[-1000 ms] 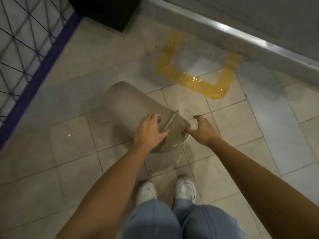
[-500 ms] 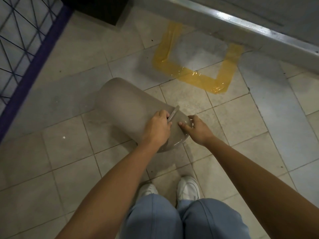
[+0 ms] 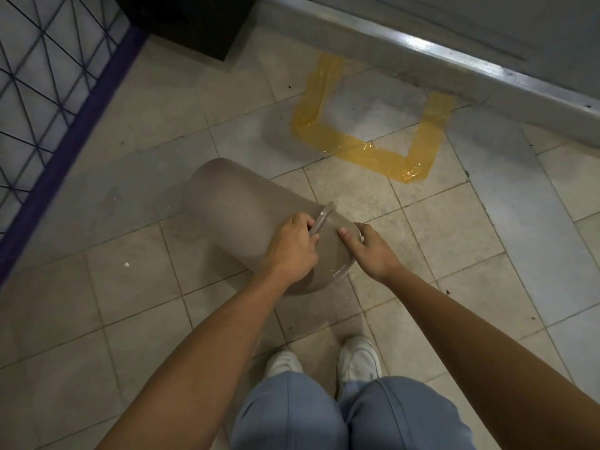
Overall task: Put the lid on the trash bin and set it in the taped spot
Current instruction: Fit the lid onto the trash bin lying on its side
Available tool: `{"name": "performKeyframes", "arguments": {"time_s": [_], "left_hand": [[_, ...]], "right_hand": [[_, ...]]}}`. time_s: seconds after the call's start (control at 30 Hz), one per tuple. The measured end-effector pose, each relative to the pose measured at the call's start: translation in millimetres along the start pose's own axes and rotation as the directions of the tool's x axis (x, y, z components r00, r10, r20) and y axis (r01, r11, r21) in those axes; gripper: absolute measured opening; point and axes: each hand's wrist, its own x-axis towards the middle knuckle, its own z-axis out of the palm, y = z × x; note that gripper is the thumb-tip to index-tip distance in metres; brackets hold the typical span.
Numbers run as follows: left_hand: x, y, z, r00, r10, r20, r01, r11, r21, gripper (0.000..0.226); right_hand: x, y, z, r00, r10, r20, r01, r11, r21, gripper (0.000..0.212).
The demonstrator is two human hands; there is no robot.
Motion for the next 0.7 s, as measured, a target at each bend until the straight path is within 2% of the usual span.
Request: {"name": "performKeyframes", "arguments": {"time_s": [0.1,0.2,0.37,0.47,0.57,0.7], "left_hand": [[-5.4,3.1,-14.4,1.000,0.010,-0.018,-0.010,0.999,-0.048,0.021],[-18.0,8.3,-34.8,1.000,0.007,-0.023,-0.010,0.992,-0.128,0.017],[-37.6,13.9,-62.2,0.999,0.012,-0.042,-0.024,0.951,-0.307,0.010],[-44.9,12.9,-67.8,0.999,-0.038,0.006,0.037,0.898,-0.438,0.013],[-48.0,12.8,-66.0,0.994,-0.079,0.068,0.104,0.801,-0.589,0.014],[-46.7,13.1,-61.6,0.991,-0.085,0.100,0.130,0.728,-0.673,0.018]], "right_hand": [[-10.9,-11.2,0.6,0.999,0.008,-0.042,-0.003,0.994,0.110,0.069],[-25.4,-25.8,-2.1,0.996,-0.001,-0.090,0.021,0.974,0.225,0.053],[-41.7,-29.2,-13.1,0.973,0.145,-0.182,-0.090,0.956,0.278,0.062],[-49.2,-26.1,-20.9,0.950,0.225,-0.218,-0.144,0.932,0.332,0.063],[-57.0,-19.5,-28.2,0.921,0.319,-0.226,-0.203,0.884,0.422,0.065],[-64.1,-13.6,-32.4,0.885,0.446,-0.134,-0.288,0.749,0.596,0.070]]}}
